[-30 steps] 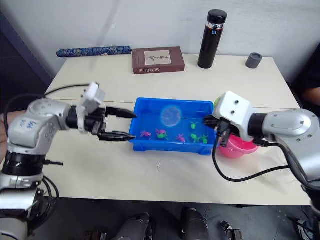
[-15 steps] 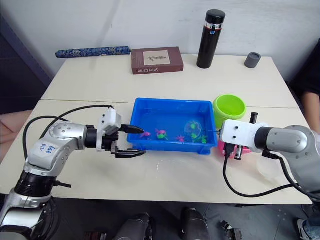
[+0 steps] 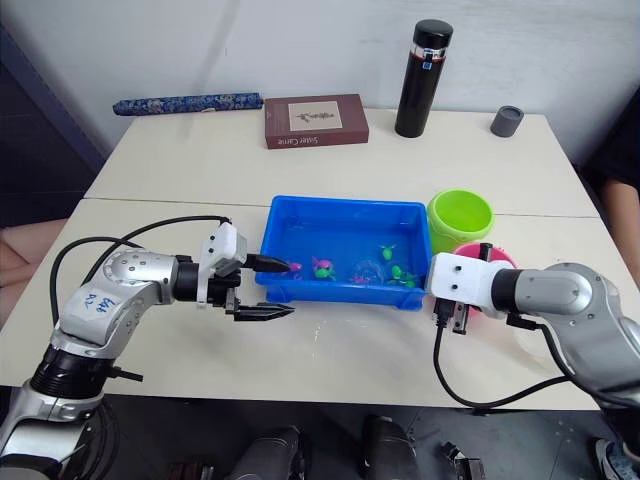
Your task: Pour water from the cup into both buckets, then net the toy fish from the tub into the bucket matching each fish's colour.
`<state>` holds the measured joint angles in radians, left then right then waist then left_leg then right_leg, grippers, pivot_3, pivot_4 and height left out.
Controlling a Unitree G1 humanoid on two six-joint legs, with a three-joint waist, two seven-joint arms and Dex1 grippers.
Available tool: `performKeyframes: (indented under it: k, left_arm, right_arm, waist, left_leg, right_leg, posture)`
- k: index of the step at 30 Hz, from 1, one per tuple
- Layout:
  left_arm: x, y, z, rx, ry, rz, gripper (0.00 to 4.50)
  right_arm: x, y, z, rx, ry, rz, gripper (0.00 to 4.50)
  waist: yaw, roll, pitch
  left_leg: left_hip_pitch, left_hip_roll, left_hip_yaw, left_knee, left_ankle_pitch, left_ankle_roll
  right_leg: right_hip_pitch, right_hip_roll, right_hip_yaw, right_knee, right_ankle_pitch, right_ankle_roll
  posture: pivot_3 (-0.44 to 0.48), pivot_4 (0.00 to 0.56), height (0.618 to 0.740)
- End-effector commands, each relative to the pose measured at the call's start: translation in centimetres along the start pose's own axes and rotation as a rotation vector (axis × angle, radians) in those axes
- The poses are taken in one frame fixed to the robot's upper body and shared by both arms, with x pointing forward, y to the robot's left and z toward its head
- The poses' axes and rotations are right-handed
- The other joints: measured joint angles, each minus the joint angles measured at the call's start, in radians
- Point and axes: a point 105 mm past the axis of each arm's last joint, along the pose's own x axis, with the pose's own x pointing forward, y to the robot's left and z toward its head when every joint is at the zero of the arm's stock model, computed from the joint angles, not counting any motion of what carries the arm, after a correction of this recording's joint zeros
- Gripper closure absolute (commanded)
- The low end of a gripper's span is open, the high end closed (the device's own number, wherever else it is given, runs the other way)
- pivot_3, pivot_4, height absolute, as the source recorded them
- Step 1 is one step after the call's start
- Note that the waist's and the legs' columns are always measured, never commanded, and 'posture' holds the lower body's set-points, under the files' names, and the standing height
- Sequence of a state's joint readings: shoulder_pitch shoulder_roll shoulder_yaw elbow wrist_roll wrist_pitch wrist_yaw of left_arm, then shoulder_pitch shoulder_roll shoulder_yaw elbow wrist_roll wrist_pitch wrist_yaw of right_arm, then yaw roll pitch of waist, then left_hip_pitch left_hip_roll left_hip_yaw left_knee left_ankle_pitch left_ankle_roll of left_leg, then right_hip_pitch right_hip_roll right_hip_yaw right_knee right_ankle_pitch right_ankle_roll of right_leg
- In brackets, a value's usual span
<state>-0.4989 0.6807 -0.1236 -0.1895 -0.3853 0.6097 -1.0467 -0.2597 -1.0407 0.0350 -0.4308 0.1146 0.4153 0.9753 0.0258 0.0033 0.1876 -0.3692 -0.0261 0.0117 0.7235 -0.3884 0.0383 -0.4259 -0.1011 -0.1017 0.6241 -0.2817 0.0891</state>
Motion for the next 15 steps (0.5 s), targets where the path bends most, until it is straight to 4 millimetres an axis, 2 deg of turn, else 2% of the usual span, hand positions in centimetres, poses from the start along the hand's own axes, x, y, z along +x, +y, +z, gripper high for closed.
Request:
performKeyframes:
  k: [1, 5, 7, 10, 15]
  left_arm:
    - [-0.3, -0.3, 0.9, 0.049, -0.015, 0.006, 0.02]
    - [-0.4, 0.1, 0.8, 0.047, -0.017, 0.022, 0.02]
    - [-0.3, 0.2, 0.9, 0.048, -0.02, 0.025, 0.02]
    - [-0.2, 0.5, 1.2, 0.048, -0.043, 0.026, 0.02]
    - [0.3, 0.8, 2.1, 0.016, -0.105, 0.012, 0.02]
  right_arm:
    - [-0.5, -0.6, 1.3, 0.081, -0.086, -0.023, 4.5]
    - [-0.8, -0.5, 1.7, 0.375, -0.228, 0.025, 4.5]
    - [-1.1, -0.3, 1.7, 0.451, -0.259, 0.054, 4.5]
    - [-1.4, -0.6, 1.5, 0.532, -0.284, 0.034, 4.5]
    - [-2.5, -1.3, 0.8, 0.563, -0.279, -0.06, 4.5]
  waist:
    - [0.0, 0.0, 0.0]
    - [0.0, 0.0, 0.0]
    - [0.001, 0.0, 0.0]
    - [0.001, 0.0, 0.0]
    - [0.004, 0.0, 0.0]
  left_leg:
    - [0.0, 0.0, 0.0, 0.0, 0.0, 0.0]
    - [0.0, 0.0, 0.0, 0.0, 0.0, 0.0]
    - [0.0, 0.0, 0.0, 0.0, 0.0, 0.0]
    - [0.0, 0.0, -0.001, 0.0, 0.0, 0.0]
    - [0.0, 0.0, -0.001, 0.0, 0.0, 0.0]
  right_leg:
    - [0.0, 0.0, 0.0, 0.0, 0.0, 0.0]
    - [0.0, 0.0, 0.0, 0.0, 0.0, 0.0]
    - [0.0, 0.0, 0.0, 0.0, 0.0, 0.0]
    - [0.0, 0.0, 0.0, 0.0, 0.0, 0.0]
    - [0.0, 0.0, 0.0, 0.001, 0.0, 0.0]
  posture:
    - [0.0, 0.15, 0.74]
    - [0.0, 0.15, 0.74]
    - [0.0, 0.15, 0.74]
    - [0.0, 0.15, 0.74]
    - [0.0, 0.15, 0.74]
